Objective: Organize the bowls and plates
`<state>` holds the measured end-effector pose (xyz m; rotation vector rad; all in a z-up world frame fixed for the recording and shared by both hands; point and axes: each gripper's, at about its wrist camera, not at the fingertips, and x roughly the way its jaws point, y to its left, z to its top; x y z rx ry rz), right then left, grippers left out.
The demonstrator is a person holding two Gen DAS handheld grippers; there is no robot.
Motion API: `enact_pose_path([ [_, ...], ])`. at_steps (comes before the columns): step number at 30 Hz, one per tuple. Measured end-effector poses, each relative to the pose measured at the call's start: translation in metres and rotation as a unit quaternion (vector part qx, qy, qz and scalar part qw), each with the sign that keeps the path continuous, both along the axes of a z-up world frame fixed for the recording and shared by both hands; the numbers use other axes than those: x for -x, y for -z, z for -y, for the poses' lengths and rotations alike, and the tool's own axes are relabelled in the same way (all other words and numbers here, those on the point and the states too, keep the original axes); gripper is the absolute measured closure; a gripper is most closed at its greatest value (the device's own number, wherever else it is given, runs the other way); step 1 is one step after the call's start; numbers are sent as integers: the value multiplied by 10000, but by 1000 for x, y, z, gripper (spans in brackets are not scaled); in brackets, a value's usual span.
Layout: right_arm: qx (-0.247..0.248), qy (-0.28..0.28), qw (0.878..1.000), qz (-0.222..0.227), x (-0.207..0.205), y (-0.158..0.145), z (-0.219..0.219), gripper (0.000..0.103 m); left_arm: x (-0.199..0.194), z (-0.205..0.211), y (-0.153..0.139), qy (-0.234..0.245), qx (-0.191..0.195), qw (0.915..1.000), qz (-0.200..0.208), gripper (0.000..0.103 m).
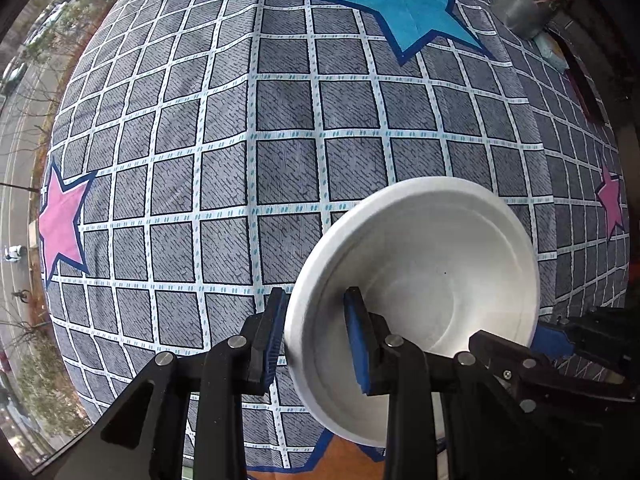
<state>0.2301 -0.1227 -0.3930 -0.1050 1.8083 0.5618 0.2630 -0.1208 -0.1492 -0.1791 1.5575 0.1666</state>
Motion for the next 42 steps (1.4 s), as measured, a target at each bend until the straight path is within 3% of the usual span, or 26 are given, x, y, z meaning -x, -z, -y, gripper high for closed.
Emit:
enact_pose_path([
  [2,-11,103,9999,54,-19,3,8,81,-17,-3,0,-58,16,10000,8,51],
  [3,-20,193,9998,-4,-22,6,12,81,-26,-16,-2,-93,48,9999,32,51],
  [4,-28,313,9995,-97,-37,10,12,81,-32,-17,-3,-116,78,9999,45,51],
  [7,-195,456,9985,-224,-39,18,25,81,-57,-9,-2,-2,107,9999,16,64],
  [10,-107,245,9996,-121,-26,12,30,81,-55,26,1,116,33,9999,-80,65],
  [14,-271,264,9992,-110,-28,-1,59,81,-49,54,-16,126,24,9999,-16,65],
  [19,-283,159,9994,77,-34,-33,83,81,-40,84,-58,335,-68,9993,125,65],
  [30,-253,-172,9994,173,30,-88,131,81,3,153,-119,795,32,9967,166,65],
  [35,-195,-364,9991,41,73,-89,123,81,39,154,-108,1054,218,9942,13,65],
  [42,-15,-184,9994,-307,113,-73,145,81,83,166,-92,1446,429,9880,-345,65],
])
